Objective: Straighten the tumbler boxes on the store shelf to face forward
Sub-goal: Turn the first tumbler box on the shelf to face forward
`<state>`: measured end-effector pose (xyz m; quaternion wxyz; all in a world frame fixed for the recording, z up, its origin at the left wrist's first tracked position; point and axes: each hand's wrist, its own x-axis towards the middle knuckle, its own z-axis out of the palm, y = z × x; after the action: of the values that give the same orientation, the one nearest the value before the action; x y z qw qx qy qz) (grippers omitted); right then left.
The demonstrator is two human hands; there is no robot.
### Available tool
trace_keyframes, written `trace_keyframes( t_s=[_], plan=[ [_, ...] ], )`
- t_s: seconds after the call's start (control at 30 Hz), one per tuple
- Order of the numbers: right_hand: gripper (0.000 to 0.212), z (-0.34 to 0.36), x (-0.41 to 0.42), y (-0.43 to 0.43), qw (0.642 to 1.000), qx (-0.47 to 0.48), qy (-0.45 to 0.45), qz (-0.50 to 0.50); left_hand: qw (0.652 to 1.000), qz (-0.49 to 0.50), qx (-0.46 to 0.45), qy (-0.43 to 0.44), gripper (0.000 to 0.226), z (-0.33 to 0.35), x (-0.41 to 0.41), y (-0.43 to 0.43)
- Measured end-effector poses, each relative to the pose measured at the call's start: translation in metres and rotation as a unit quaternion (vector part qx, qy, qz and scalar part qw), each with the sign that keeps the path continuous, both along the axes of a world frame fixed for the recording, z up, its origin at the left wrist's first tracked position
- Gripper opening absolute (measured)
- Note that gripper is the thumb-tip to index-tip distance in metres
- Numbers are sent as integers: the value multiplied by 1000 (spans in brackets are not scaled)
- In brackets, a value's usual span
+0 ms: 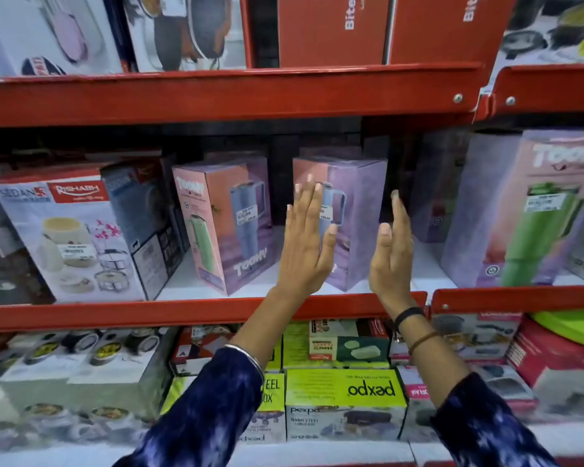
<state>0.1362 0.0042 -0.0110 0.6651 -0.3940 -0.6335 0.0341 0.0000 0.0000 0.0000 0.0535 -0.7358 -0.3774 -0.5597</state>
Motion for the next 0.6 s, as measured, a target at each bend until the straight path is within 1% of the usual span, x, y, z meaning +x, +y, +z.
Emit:
trace_keyframes(
  t_s=[0.07, 0.17, 0.23, 0.3, 0.33, 0.37, 0.43, 0.47, 0.6],
  plan=[
    [55, -3, 3, 4, 998, -35, 47, 9, 999, 4, -34, -23, 58, -6, 7, 2],
    [53, -10, 5, 11, 989, -110, 90, 43, 995, -3, -88, -41, 61, -22, 22, 4],
    [52, -10, 10, 20, 979, -158, 114, 59, 990, 13, -128, -54, 65, -28, 27, 7],
    [58, -11, 16, 35, 960, -223, 137, 100, 983, 37, -169, -69, 67, -34, 34, 13],
    [63, -11, 19, 40, 944, -258, 155, 132, 979, 46, -184, -81, 67, -36, 38, 14],
    [64, -11, 21, 46, 929, -284, 175, 162, 975, 49, -194, -98, 68, -37, 41, 15],
    [48, -10, 27, 51, 907, -310, 202, 202, 970, 43, -208, -122, 69, -38, 48, 15],
    [42, -9, 29, 53, 903, -313, 207, 211, 968, 41, -214, -127, 70, -38, 50, 15],
    [34, -4, 38, 55, 891, -316, 233, 230, 964, 33, -214, -152, 73, -35, 51, 15]
  ],
)
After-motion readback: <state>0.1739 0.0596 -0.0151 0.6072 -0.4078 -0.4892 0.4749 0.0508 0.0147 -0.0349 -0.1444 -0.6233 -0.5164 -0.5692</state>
